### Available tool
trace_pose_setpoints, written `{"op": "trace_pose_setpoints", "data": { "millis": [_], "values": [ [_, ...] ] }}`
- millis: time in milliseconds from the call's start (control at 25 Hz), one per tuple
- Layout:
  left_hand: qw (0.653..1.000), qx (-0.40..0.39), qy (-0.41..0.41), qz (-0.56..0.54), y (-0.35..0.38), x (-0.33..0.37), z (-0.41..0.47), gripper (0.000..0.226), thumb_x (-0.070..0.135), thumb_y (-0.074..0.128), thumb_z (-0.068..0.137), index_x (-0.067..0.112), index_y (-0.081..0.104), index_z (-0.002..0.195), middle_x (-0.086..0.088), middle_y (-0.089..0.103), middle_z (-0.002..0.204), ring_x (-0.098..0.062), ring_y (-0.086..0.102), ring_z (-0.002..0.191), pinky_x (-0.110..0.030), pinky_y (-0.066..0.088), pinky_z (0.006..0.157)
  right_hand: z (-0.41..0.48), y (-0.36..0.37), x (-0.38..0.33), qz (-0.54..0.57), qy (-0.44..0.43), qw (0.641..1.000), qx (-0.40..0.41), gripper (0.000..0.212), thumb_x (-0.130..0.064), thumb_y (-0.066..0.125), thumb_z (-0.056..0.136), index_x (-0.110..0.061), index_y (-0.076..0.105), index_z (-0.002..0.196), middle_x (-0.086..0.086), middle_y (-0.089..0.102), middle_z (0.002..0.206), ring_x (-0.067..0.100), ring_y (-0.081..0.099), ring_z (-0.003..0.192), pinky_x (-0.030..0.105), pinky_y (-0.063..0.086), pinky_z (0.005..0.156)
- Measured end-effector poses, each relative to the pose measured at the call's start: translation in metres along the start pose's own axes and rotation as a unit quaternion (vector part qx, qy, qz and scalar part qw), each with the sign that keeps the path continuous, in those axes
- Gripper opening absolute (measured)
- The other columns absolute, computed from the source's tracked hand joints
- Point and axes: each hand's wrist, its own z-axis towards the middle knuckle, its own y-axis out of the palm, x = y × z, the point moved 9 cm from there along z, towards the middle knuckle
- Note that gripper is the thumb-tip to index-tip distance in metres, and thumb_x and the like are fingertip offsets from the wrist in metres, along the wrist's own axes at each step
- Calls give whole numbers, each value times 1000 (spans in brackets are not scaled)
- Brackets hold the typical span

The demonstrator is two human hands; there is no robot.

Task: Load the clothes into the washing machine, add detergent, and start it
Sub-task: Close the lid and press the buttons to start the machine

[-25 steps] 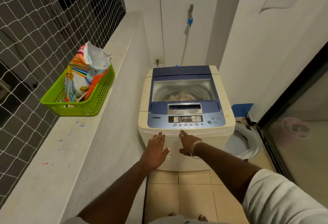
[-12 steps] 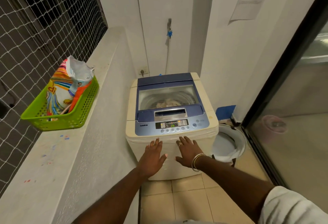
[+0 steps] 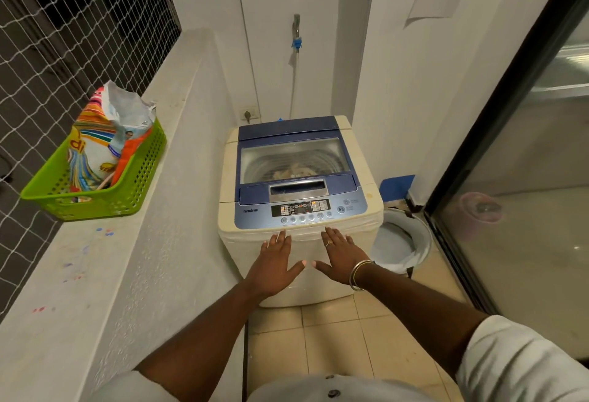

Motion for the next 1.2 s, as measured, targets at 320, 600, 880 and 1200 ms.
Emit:
{"op": "trace_pose_setpoints", "data": {
  "millis": [320,600,880,1200],
  "values": [
    [1000,7,5,1,-5,8,6,83,66,28,97,15,8,158,-7,-1,166,-26,1,153,-42,3,122,7,-14,10,-7,-2,1000,0,91,-69,31,94,-9,5,157,11,-3,165,25,-2,153,49,5,123],
    [1000,9,1,5,-8,10,14,80,64,27,98,14,8,158,-7,-1,166,-26,1,153,-42,3,122,15,-22,17,-11,-7,1000,-4,88,-68,31,95,-11,8,157,9,0,166,25,-2,153,50,6,123],
    [1000,0,1,-2,-3,17,29,79,64,28,98,16,8,158,-5,-1,166,-25,2,154,-42,4,122,20,-16,29,-8,-4,1000,-16,90,-69,32,94,-11,8,158,9,0,166,25,-2,153,50,6,122],
    [1000,-3,11,-8,6,22,36,77,59,29,100,12,10,158,-9,-1,166,-27,2,153,-44,6,123,25,0,34,-15,-8,1000,-25,89,-68,31,94,-10,8,157,10,0,166,25,-2,153,50,5,122]
  ]
}}
